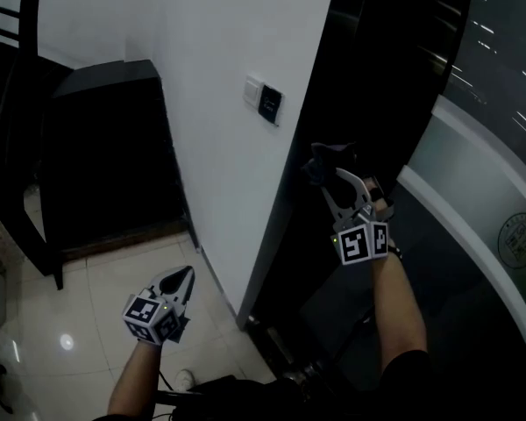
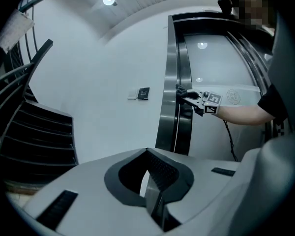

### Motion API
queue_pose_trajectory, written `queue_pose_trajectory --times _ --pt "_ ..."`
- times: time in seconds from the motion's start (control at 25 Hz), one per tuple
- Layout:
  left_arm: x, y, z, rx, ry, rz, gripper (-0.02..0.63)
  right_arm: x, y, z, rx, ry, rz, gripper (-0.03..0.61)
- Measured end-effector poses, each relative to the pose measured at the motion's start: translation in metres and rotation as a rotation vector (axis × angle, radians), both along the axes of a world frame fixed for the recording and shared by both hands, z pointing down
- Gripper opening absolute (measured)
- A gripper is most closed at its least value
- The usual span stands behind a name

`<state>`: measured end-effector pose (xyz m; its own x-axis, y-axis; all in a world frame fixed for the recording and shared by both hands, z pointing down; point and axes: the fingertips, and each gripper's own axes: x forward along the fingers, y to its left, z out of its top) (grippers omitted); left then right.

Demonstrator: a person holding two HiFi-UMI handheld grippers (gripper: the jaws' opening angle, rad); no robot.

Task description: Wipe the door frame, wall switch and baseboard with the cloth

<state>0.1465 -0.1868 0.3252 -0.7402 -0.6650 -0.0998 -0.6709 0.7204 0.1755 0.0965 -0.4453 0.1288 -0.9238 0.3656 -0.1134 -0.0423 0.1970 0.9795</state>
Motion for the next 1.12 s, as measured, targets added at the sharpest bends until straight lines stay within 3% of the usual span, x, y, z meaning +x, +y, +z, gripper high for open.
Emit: queue_pose_trajectory --times 0.16,0.44,0.64,1.12 --pt "-0.007 0.016 -0.006 -0.015 -0.004 -0.021 0.002 -0.001 0.001 0.012 -0.070 0.005 -0.016 0.085" --pt "-0.019 0.023 -0.003 -0.048 0.005 0.008 0.002 0.000 0.001 0.038 -0.111 0.036 -0.008 0.086" --pt "-0.026 0.012 0.000 -0.062 0.000 0.047 0.002 -0.003 -0.001 0.059 -0.079 0.038 0.028 0.086" --pt "-0.027 -0.001 0.013 -0.062 0.023 0.090 0.002 -0.002 -0.004 0.120 -0.076 0.149 0.067 0.086"
